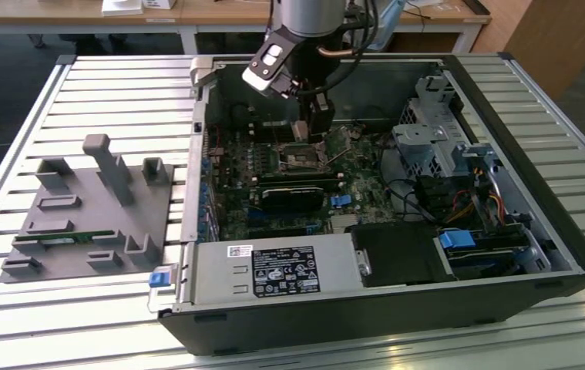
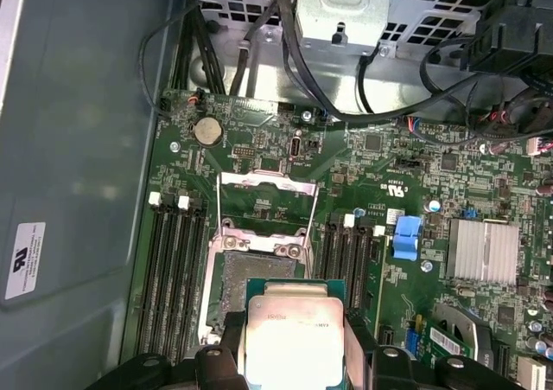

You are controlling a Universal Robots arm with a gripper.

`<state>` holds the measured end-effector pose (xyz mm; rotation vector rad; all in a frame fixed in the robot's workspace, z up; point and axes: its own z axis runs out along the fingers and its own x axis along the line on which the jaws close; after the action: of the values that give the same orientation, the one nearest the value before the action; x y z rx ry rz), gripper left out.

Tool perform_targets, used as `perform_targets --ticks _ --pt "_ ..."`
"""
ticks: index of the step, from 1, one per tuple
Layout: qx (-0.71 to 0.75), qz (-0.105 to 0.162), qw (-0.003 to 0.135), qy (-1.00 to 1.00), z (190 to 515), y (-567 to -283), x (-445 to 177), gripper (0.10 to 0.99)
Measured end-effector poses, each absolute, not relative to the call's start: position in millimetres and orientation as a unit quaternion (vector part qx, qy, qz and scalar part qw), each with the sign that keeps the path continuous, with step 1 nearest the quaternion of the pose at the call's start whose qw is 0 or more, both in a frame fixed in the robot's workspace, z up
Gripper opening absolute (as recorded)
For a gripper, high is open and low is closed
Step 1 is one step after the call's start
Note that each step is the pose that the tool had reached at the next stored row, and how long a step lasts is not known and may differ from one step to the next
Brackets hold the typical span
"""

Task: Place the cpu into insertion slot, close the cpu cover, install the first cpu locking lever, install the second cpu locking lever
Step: 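Place the cpu into insertion slot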

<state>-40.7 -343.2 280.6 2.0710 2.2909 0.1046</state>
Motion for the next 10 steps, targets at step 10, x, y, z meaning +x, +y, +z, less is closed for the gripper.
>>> perform_targets --ticks 10 --pt "0.672 0.034 0.026 0.739 278.6 -343.2 -40.7 0.537"
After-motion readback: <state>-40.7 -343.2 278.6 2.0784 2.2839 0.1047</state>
